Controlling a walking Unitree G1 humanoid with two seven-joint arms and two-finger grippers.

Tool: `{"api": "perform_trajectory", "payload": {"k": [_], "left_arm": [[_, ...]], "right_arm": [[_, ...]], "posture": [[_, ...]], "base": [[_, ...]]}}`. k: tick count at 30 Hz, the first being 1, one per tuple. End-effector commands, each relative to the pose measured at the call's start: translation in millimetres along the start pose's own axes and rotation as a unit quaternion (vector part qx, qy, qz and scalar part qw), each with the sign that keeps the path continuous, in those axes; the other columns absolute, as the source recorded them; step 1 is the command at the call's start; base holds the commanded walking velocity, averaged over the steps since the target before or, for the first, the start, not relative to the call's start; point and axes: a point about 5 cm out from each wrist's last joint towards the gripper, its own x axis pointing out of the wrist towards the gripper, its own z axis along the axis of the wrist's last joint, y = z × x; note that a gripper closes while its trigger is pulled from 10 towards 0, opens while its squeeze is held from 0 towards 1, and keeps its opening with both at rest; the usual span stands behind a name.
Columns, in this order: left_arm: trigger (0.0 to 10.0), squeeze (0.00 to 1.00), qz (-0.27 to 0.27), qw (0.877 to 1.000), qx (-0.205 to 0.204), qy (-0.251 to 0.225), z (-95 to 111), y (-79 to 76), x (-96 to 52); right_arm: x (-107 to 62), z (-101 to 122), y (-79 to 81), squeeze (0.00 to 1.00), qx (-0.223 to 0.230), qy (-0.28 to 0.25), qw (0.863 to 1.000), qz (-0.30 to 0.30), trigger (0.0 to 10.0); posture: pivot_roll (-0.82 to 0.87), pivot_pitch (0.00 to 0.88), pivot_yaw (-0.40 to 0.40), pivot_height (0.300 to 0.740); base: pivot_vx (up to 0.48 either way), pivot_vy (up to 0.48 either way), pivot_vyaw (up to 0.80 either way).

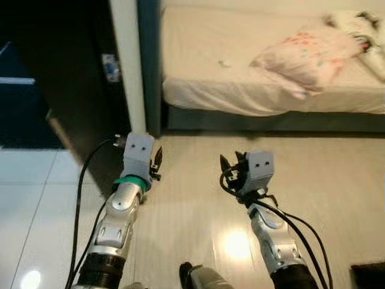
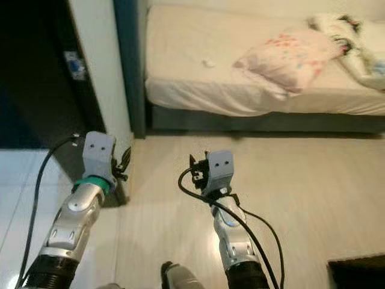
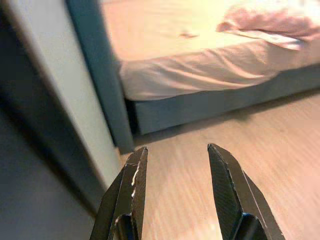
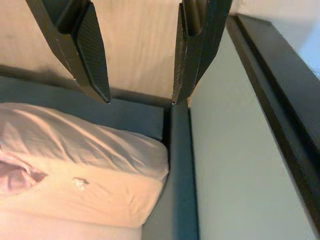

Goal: Clean up the room

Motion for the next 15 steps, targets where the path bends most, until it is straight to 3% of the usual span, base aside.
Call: {"api": "perform_trajectory", "payload": {"k": [1, 8, 15], "left_arm": [[10.0, 0.0, -0.019, 1.0, 0.012, 0.005, -6.5, -3.8, -4.5], [10.0, 0.0, -0.042, 0.999, 0.014, 0.003, -5.4, -0.1, -5.4], [10.0, 0.0, -0.05, 0.999, 0.004, -0.005, -2.8, -9.6, -5.5]], "right_arm": [[-4.8, -6.4, -8.9, 0.0, -0.021, 0.012, 1.0, -0.007, 10.0], [-5.2, -5.8, -31.9, 0.0, -0.038, 0.017, 0.999, -0.029, 10.0], [-3.1, -4.2, -38.3, 0.0, -0.021, 0.015, 0.999, -0.046, 10.0]], "posture": [[-0.03, 0.052, -0.013, 0.74], [-0.02, 0.03, -0.016, 0.74], [-0.03, 0.015, -0.023, 0.74]], "base": [[0.0, 0.0, -0.78], [0.0, 0.0, -0.78], [0.0, 0.0, -0.78]]}}
